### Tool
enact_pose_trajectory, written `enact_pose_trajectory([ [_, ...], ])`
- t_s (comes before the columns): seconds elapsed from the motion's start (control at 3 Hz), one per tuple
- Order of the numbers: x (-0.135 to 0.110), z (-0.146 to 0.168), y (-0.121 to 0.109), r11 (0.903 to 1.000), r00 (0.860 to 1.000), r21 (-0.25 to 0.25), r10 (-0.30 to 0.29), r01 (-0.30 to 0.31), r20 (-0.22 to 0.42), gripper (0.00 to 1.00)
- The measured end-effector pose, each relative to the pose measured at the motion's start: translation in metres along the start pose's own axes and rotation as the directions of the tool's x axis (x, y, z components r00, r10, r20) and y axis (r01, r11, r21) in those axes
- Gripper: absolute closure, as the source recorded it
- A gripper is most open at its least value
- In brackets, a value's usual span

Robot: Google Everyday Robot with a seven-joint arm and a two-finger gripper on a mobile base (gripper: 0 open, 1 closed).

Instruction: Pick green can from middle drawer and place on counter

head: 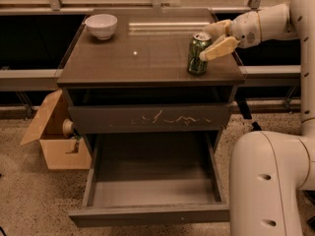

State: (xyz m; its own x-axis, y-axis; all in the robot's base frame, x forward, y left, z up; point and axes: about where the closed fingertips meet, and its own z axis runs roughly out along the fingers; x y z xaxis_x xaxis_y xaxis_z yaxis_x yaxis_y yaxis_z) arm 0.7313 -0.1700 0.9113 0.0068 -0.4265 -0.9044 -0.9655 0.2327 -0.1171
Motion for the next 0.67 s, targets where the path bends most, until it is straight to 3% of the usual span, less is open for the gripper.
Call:
enact_pose_trajectory([
  [0.33, -0.011, -0.009, 0.002, 0.9994, 0.999, 0.012, -0.033, 0.033, 0.011, 0.0],
  [0.67, -0.038, -0.029, 0.004, 0.9917, 0.993, 0.053, -0.118, 0.117, 0.008, 0.0],
])
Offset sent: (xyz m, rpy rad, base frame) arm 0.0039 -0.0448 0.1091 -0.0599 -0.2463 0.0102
